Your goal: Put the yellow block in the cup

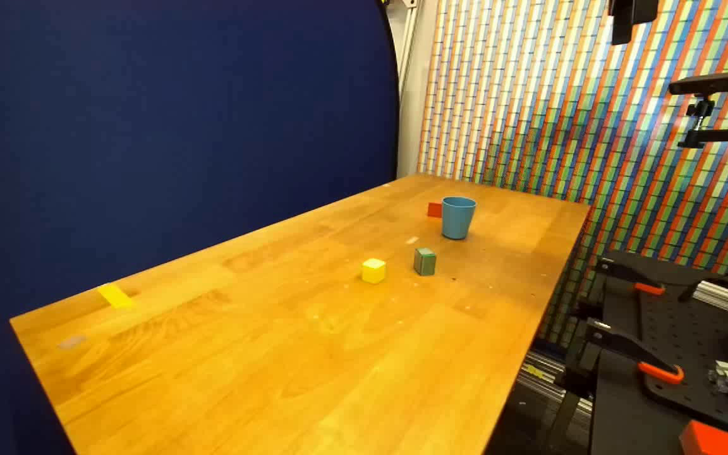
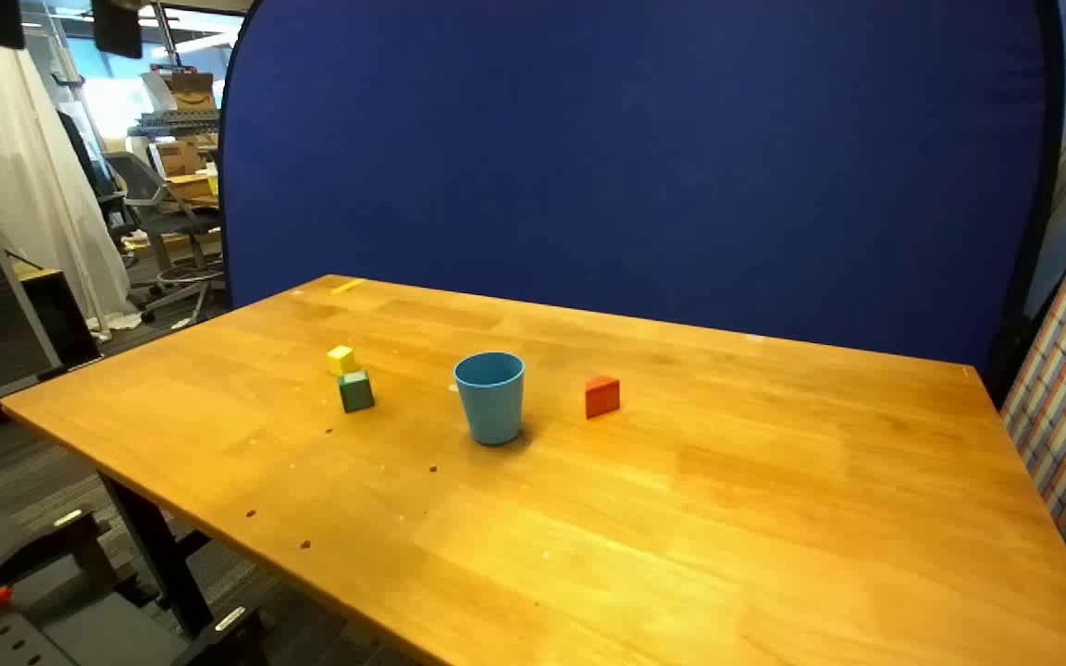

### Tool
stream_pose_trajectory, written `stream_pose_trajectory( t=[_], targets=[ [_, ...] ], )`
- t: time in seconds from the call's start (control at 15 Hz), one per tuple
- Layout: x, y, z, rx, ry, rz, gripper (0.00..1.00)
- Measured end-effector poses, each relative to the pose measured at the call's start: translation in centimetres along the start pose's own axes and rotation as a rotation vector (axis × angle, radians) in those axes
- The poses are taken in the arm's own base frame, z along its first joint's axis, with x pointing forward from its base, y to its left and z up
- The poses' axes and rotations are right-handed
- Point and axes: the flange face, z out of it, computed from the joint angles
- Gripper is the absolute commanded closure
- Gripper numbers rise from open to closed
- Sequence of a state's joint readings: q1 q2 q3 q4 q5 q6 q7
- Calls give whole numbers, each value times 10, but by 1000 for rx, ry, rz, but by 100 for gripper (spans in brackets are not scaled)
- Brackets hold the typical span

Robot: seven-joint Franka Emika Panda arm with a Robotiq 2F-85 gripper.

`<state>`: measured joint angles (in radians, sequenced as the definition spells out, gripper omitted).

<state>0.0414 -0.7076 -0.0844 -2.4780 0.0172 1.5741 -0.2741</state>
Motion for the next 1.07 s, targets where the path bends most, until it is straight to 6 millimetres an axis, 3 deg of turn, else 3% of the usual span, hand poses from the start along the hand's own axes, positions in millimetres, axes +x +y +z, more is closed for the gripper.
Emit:
stream_pose_trajectory(
  t=[0.4, 0.67, 0.8, 1.07],
  targets=[
    [0, 0, -6, -4, 15, 0, 0],
    [10, 1, 10, 5, 33, -2, 0],
    [34, -4, 42, 28, 70, -24, 0],
    [89, -25, 128, 50, 99, -111, 0]
  ],
)
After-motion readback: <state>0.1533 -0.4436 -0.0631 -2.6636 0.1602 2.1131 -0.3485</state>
